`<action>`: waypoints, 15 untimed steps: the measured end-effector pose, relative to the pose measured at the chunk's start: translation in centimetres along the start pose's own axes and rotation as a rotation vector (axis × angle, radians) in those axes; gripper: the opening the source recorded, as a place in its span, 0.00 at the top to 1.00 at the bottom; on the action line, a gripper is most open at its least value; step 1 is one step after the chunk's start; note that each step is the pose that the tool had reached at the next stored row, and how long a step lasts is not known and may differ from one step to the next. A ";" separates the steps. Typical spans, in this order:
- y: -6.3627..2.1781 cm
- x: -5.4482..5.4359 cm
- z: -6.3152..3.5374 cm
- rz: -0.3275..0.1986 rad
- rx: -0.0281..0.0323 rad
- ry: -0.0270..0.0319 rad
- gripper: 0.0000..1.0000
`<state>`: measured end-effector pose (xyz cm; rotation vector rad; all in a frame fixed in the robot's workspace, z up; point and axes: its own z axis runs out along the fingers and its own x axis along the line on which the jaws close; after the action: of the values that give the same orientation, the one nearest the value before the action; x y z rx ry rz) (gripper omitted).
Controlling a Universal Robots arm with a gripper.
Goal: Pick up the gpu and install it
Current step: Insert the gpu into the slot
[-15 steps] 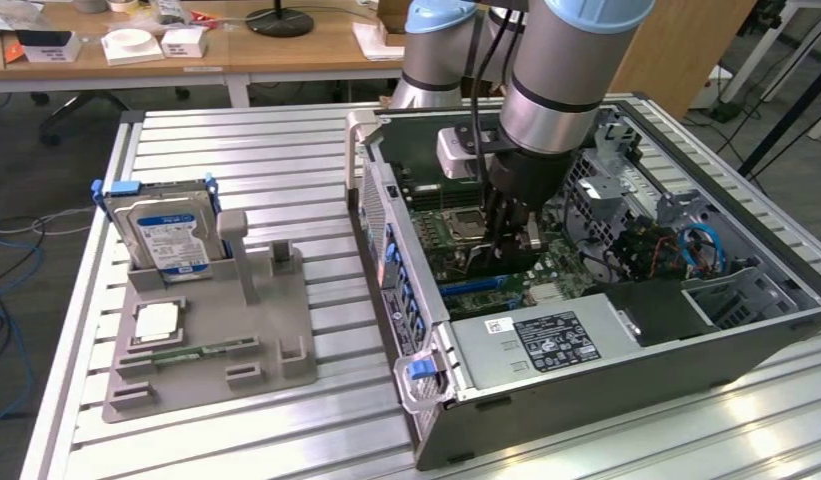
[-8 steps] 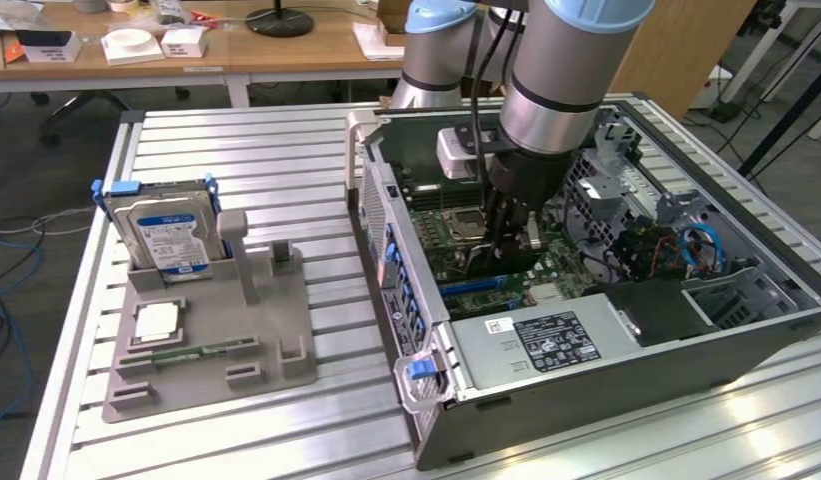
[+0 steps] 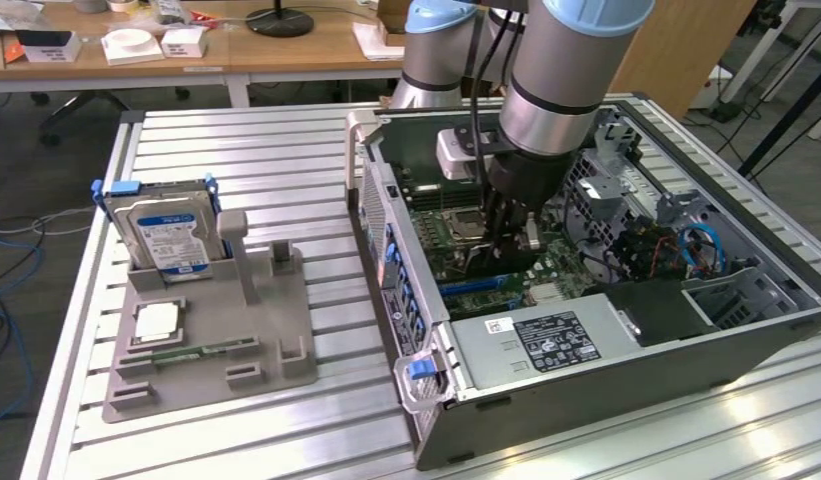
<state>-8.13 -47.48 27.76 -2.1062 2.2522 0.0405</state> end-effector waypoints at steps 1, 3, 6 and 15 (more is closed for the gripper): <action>0.03 -0.1 0.08 0.000 0.0001 -0.0004 0.74; 0.06 -0.2 0.18 0.000 0.0001 -0.0003 0.74; 0.11 -0.2 0.31 0.000 -0.0002 0.0001 0.74; 0.13 -0.1 1.27 0.000 -0.0001 -0.0002 0.74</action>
<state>-8.22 -47.26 26.50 -2.1061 2.2520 0.0408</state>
